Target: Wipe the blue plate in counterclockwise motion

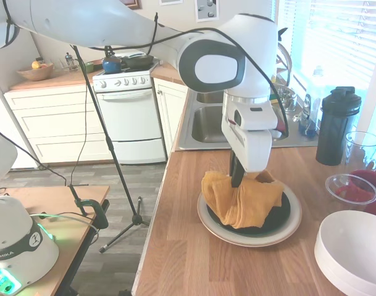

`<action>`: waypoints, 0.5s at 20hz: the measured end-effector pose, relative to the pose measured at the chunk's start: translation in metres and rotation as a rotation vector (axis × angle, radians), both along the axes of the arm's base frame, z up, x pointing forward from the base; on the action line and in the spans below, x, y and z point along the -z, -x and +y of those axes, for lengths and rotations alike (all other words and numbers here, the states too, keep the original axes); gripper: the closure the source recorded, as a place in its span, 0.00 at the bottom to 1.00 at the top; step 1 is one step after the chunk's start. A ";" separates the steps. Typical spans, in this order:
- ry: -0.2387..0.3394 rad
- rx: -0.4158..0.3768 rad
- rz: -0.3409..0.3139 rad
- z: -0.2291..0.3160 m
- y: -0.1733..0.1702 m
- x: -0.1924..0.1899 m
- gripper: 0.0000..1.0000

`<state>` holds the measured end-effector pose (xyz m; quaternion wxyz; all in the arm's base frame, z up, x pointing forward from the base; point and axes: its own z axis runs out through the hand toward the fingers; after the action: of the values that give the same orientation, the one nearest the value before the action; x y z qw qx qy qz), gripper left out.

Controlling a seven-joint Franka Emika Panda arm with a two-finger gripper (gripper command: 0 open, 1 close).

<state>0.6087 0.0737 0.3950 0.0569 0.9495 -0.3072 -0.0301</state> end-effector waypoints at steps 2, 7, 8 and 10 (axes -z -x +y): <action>0.000 0.003 0.004 -0.002 -0.003 0.006 1.00; -0.002 -0.010 -0.017 0.007 -0.008 -0.004 1.00; -0.003 -0.012 -0.023 0.008 -0.010 -0.007 1.00; -0.001 -0.025 -0.036 0.015 -0.013 -0.013 1.00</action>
<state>0.6213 0.0890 0.4080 0.0515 0.9536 -0.2962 -0.0124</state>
